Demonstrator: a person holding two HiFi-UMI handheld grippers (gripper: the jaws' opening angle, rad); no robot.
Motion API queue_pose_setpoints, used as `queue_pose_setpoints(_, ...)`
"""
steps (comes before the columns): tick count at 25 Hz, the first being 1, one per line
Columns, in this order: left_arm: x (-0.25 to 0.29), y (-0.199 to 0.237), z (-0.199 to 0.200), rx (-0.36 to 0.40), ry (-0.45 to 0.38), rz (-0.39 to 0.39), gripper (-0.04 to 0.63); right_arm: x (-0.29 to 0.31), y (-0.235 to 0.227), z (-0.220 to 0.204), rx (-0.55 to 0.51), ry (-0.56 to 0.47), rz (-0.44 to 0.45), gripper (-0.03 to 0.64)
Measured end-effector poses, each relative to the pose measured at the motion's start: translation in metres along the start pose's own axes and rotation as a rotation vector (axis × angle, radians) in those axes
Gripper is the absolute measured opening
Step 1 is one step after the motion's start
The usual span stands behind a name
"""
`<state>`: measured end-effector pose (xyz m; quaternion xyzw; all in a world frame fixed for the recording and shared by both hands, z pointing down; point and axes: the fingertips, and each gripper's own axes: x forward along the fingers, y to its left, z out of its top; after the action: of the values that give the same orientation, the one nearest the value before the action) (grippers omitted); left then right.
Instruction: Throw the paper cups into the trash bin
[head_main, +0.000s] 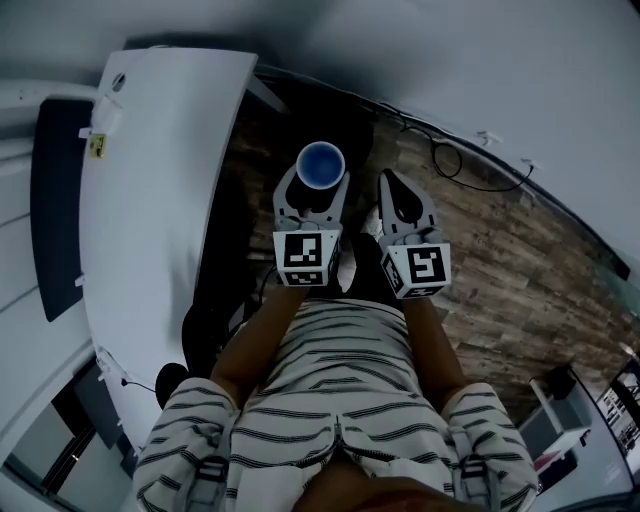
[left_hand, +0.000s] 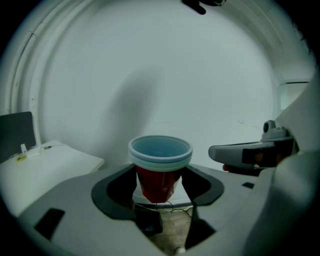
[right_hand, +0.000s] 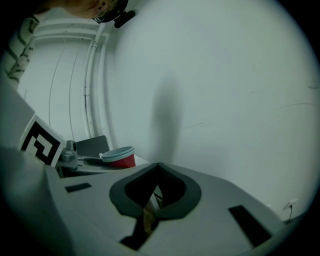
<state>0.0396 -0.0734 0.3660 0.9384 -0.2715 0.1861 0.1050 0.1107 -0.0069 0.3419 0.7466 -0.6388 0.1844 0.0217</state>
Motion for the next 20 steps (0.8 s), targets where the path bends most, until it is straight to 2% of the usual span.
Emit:
queue_pose_setpoints(13,0.022,0.002,-0.049,-0.007,0.071,-0.021,0.299,0.018,-0.018,-0.047,0.028,0.04,-0.025,0.011)
queue_pose_setpoints(20,0.035,0.004,-0.078,-0.038,0.098,-0.023,0.299,0.029,-0.025,-0.073,0.066,0.054,-0.032,0.011)
